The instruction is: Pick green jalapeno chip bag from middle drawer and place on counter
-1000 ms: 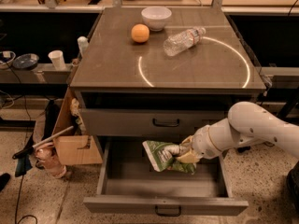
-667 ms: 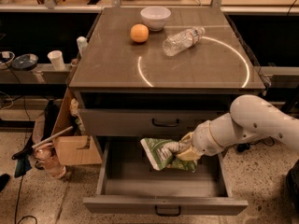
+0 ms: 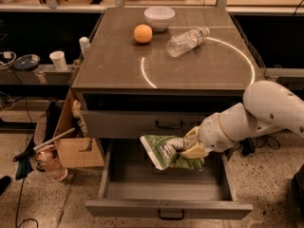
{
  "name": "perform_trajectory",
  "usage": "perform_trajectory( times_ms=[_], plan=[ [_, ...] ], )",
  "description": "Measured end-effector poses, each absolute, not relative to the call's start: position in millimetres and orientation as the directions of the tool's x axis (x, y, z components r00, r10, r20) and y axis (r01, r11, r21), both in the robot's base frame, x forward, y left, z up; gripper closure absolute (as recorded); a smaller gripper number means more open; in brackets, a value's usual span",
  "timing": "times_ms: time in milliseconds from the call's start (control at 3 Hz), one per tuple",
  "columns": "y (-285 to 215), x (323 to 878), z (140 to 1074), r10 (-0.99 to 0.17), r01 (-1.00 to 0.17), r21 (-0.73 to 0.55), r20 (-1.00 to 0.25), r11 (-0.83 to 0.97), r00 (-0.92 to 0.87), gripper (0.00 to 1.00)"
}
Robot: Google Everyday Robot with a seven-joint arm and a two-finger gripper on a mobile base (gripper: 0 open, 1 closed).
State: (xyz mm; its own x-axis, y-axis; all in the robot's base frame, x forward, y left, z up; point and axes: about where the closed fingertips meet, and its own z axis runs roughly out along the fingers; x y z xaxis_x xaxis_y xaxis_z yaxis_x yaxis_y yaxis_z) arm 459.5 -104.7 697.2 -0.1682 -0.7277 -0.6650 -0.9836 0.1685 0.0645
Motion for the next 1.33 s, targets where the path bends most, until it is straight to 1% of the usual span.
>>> perform_trajectory(
  times_ms=[333,667,1000,1333],
  plan=[
    [-98.8,441.5,725.9,-0.737,-0.986,0.120,-0.655,0.115,-0.166,1.00],
    [-98.2,441.2,727.0,-0.735,-0.986,0.118,-0.658,0.117,-0.166,1.00],
    [-93.2,439.7,748.8,-0.723,-0.990,0.103,-0.676,0.101,-0.144,1.00],
    [-87.8,446.8,800.1,-0.748,-0.990,-0.032,-0.658,0.141,-0.085,1.00]
  ],
)
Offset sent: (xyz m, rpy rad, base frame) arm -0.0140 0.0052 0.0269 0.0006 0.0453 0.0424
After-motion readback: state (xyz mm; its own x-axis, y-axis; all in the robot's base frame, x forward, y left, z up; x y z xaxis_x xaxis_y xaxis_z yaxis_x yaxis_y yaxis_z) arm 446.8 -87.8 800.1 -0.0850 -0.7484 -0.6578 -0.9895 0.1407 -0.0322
